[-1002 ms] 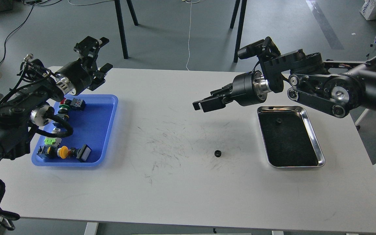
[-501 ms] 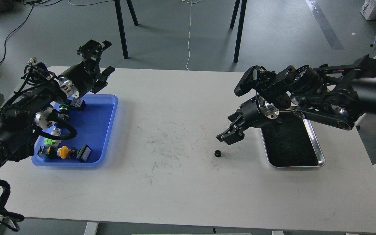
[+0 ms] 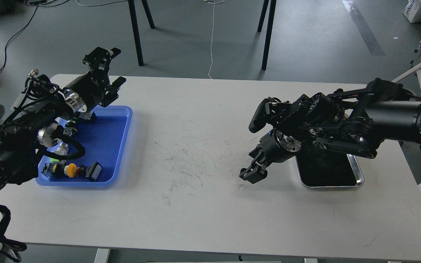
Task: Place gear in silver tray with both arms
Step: 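Close the right gripper on the small black gear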
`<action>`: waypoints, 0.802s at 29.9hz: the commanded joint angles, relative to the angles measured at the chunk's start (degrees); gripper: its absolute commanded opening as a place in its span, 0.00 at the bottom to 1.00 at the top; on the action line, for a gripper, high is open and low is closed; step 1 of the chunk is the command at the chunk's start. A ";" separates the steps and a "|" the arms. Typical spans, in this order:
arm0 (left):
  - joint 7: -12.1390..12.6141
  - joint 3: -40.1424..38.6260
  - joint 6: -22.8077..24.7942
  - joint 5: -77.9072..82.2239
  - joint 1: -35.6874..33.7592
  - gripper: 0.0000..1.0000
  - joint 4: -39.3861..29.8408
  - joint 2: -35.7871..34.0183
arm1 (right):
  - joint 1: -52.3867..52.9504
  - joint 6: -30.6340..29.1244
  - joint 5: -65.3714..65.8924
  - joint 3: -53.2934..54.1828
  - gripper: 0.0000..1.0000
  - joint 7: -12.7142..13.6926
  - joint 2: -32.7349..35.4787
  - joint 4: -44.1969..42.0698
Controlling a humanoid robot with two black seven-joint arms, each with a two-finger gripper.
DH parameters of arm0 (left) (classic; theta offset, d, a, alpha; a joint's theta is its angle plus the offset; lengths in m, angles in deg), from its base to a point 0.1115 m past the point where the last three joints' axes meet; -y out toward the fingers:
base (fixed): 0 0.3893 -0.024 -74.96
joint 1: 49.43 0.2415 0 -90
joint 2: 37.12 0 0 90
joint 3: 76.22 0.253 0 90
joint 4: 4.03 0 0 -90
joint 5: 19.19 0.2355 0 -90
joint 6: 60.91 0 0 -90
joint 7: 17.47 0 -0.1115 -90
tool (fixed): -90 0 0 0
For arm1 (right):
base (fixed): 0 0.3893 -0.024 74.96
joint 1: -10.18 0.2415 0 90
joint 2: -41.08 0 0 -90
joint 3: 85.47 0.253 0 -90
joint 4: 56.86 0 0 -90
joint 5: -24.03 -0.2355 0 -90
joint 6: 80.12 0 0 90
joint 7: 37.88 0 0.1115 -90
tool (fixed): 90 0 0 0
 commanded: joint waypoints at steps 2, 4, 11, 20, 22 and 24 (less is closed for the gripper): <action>0.00 -0.04 0.00 -0.16 0.50 0.99 -0.02 0.00 | -1.38 0.00 -0.07 -0.93 0.77 0.00 -2.14 -2.44; 0.00 -0.48 0.00 -0.34 0.50 0.99 -0.02 0.00 | -1.38 0.09 0.02 -0.93 0.77 0.00 -2.32 -2.80; 0.00 -1.27 0.00 -0.69 0.50 0.99 -0.02 -0.27 | -2.70 0.18 -0.07 -0.93 0.75 0.00 -4.60 -6.05; 0.00 -1.27 0.00 -0.69 0.59 0.99 -0.02 -0.27 | -3.67 0.27 -0.07 -0.93 0.70 0.00 -6.36 -7.46; 0.00 -1.27 0.00 -0.69 0.59 0.99 -0.02 -0.27 | -3.84 0.27 -0.07 -0.84 0.69 0.00 -6.53 -7.98; 0.00 -1.27 0.00 -0.69 0.59 0.99 -0.02 -0.36 | -4.37 0.27 -0.07 -0.93 0.69 0.00 -7.06 -9.03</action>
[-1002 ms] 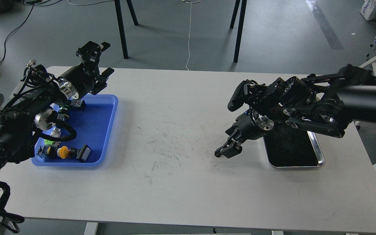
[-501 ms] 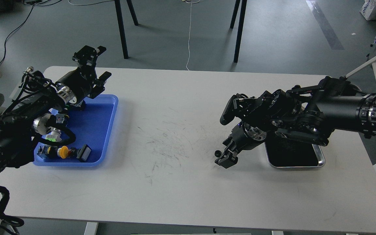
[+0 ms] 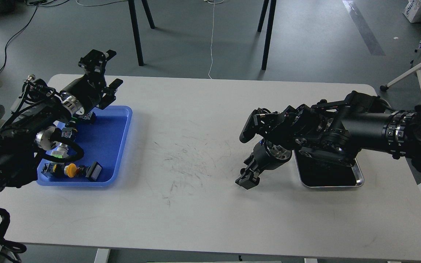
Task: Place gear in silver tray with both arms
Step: 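Close the right gripper on the small black gear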
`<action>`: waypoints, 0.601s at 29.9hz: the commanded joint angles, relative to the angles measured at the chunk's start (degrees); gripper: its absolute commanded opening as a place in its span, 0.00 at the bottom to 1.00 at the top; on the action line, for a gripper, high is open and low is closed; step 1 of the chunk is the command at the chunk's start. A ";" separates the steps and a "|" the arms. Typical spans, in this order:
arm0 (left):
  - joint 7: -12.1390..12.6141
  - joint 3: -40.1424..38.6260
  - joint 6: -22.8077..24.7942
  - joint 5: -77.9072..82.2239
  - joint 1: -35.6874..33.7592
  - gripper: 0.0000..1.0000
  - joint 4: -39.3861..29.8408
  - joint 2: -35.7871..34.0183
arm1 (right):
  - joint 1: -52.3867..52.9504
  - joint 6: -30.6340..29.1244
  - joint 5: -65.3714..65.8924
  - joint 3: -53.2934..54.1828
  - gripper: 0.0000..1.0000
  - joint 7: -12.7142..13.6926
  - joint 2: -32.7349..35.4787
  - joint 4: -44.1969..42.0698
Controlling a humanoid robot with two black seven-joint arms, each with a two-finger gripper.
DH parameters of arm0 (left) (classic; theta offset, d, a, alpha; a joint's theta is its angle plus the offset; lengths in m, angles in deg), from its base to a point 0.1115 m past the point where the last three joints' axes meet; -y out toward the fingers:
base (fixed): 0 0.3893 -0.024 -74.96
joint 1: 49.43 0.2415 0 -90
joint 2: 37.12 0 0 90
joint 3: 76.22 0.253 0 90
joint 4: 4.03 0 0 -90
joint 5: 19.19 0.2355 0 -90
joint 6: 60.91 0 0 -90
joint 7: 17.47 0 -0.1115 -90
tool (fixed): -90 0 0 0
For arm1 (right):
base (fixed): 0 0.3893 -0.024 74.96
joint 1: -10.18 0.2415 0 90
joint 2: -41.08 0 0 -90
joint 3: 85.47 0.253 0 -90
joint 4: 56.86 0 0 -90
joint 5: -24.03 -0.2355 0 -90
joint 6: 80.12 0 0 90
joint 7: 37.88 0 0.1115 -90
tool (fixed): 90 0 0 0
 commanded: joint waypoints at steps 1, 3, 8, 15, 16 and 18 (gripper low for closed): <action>0.00 0.00 0.00 0.00 0.11 0.99 0.00 -0.09 | -0.72 0.00 0.00 -0.06 0.67 0.00 -0.84 -1.95; 0.00 0.00 0.00 0.00 0.11 0.99 0.00 -0.09 | -1.16 0.00 0.00 0.02 0.65 0.00 -1.11 -2.74; 0.00 0.00 0.00 0.00 0.11 0.99 0.00 -0.09 | -1.34 0.00 0.00 -0.06 0.61 0.00 -1.64 -3.01; 0.00 -0.09 0.00 0.00 0.20 0.99 0.00 -0.17 | -1.34 0.44 0.00 -0.06 0.51 0.00 -2.34 -3.01; 0.00 -0.09 0.00 -0.08 0.20 0.99 0.00 -0.17 | -1.34 0.44 0.00 -0.06 0.50 0.00 -2.34 -3.01; 0.00 -0.09 0.00 0.00 0.20 0.99 0.00 -0.26 | -1.25 0.44 0.00 -0.15 0.47 0.00 -2.34 -3.01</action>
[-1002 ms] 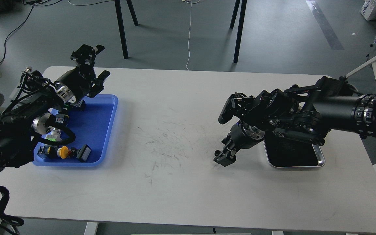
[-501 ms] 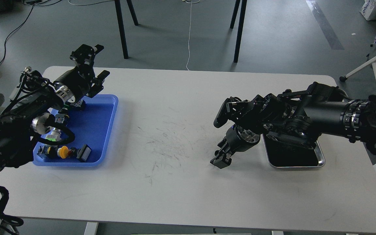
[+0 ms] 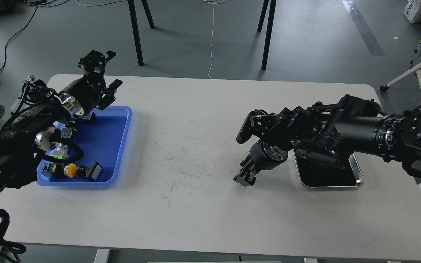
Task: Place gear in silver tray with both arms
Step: 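Close the right gripper on the small black gear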
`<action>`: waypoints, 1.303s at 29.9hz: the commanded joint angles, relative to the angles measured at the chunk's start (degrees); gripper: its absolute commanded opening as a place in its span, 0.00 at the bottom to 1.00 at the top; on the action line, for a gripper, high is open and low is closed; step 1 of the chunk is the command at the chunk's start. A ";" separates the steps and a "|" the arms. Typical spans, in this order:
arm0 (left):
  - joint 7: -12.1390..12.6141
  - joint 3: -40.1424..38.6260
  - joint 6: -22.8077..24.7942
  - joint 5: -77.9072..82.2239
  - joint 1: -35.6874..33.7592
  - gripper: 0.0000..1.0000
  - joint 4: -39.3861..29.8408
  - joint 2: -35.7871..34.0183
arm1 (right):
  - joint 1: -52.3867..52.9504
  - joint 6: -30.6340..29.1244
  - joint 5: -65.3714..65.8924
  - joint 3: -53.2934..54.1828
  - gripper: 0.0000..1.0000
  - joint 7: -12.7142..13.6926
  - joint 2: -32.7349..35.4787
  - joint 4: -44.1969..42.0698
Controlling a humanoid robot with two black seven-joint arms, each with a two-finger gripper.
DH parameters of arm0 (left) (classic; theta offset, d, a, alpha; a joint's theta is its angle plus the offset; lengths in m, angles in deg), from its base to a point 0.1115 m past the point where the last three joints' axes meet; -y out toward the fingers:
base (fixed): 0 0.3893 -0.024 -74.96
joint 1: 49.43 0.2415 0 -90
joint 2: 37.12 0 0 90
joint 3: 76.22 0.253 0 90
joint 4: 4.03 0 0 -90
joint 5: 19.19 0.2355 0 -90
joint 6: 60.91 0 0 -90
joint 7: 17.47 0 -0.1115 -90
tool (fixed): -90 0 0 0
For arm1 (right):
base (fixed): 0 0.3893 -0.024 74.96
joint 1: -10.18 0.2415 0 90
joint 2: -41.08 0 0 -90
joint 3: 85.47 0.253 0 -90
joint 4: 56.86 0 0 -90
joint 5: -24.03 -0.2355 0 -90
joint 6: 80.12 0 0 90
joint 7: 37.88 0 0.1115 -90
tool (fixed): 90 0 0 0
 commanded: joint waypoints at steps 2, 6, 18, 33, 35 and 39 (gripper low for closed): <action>0.00 -0.02 0.00 0.01 0.01 0.99 0.01 -0.11 | 0.29 0.02 -0.01 -0.07 0.47 0.00 -0.01 0.03; 0.00 -0.02 0.00 0.01 0.01 0.99 0.01 -0.11 | 0.64 -0.07 -0.01 -0.16 0.46 0.00 -0.01 0.21; 0.00 -0.02 0.00 0.01 0.01 0.99 0.01 -0.29 | 1.61 -0.42 -0.09 -1.04 0.48 0.00 0.08 0.64; 0.00 -0.02 0.00 -0.17 0.09 0.99 0.01 -0.29 | 1.96 -0.42 -0.01 -2.10 0.41 0.00 0.08 0.73; 0.00 0.06 0.00 -0.17 0.18 0.99 0.01 -0.29 | 1.87 -0.51 -0.01 -2.18 0.41 0.00 0.08 0.73; 0.00 0.06 0.00 -0.17 0.27 0.99 0.01 -0.38 | 1.87 -0.51 -0.01 -2.18 0.38 0.00 0.08 0.73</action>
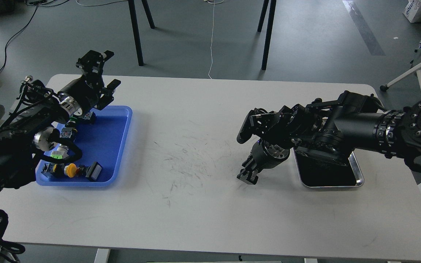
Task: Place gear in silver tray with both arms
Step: 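Close the right gripper on the small black gear, then carry the gear into the silver tray and open the right gripper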
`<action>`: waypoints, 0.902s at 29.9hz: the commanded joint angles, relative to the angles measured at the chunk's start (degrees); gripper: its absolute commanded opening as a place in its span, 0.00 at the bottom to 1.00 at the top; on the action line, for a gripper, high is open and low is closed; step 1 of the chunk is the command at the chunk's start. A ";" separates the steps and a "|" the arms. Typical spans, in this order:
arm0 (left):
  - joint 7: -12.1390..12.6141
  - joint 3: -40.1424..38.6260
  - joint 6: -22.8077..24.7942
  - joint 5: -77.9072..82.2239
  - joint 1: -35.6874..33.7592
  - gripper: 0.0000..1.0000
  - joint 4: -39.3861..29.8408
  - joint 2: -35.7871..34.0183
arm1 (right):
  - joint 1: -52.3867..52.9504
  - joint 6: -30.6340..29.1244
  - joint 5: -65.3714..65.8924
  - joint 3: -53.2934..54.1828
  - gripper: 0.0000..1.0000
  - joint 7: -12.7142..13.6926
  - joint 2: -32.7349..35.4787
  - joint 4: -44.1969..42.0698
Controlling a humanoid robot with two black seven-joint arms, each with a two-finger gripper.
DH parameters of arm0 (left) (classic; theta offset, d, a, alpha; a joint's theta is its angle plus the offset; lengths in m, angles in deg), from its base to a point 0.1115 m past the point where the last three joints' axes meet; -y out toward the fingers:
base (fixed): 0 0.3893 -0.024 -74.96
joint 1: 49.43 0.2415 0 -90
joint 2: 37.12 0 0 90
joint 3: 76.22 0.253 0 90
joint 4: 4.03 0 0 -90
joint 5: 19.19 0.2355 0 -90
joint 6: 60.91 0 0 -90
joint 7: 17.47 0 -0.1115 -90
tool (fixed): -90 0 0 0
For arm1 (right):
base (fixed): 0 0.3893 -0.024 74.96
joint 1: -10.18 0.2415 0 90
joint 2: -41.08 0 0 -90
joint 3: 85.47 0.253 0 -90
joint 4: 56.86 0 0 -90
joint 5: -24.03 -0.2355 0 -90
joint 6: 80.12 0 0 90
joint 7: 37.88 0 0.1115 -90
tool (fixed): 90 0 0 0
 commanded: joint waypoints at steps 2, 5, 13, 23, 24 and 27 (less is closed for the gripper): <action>0.00 0.04 0.00 0.00 0.36 0.99 0.00 -0.07 | -0.01 -0.01 0.00 -0.01 0.31 0.00 -0.09 0.02; 0.00 0.04 0.00 0.00 0.36 0.99 0.00 -0.16 | -0.01 -0.01 0.09 -0.01 0.29 0.00 -0.09 -0.07; 0.00 0.04 0.00 0.00 0.45 0.99 0.00 -0.07 | 0.08 -0.01 0.09 -0.36 0.07 0.00 -0.09 -0.15; 0.00 0.13 0.00 0.09 0.89 0.99 0.00 -0.16 | 2.71 0.08 -0.09 -0.01 0.01 0.00 0.88 -0.59; 0.00 0.13 0.00 0.09 0.89 0.99 0.00 -0.16 | 3.24 0.08 -0.26 0.07 0.01 0.00 1.84 -0.59; 0.00 0.13 0.00 0.09 1.06 0.99 0.00 -0.16 | 4.74 0.08 -0.44 0.43 0.01 0.00 7.10 -0.24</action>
